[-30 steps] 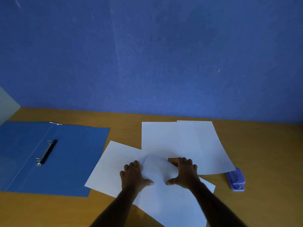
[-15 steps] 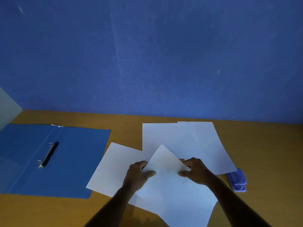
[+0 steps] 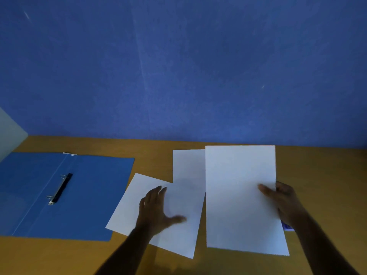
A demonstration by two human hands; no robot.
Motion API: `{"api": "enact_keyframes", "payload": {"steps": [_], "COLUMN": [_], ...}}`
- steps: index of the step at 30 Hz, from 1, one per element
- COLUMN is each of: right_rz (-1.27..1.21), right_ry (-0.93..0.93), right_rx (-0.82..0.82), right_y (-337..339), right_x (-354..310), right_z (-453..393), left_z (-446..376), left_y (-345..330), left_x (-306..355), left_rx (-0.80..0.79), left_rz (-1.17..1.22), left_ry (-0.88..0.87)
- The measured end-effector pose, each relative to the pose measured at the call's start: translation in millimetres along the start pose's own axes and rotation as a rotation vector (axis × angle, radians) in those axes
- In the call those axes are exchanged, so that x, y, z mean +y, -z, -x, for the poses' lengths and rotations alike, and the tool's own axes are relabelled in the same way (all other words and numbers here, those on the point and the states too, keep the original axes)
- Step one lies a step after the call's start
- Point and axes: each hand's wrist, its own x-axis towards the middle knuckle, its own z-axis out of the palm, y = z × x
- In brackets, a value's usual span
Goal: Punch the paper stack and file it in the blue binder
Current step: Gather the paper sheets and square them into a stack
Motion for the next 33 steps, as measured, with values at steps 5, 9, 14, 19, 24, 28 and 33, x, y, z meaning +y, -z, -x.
{"api": "enact_keyframes", "payload": {"steps": [5,9,14,19,24,28,33], "right_rz": [-0.105,-0.12,-0.123,-0.107,-0.124,-0.134,-0.122], "right_ry": [-0.024,-0.035,-0.034,-0.032,0.01,0.08,0.179], "right_rx": [0.113,0.142,0.128,0.142,0.242,0.33,0.298], "right_y": [12,11,4,2,3,1,-13], "right_x": [5,9,13,13,11,11,9], "right_z": [2,4,7,10,12,10,11], "left_z": [20,21,23,23,12,-2,-1], "left_y": [-49,-50,-40,-35,16,65,122], "left_x": [-14,-13,-8,-20,-4,3,33], "left_rx": [-0.078,-0.103,-0.148,0.111,0.101,-0.204,-0.374], "left_rz": [-0.194,-0.227,-0.287,-0.215,-0.117,0.279,0.867], "left_ry": [-0.043,-0.054,-0.038,-0.133,-0.045,-0.059,-0.058]}}
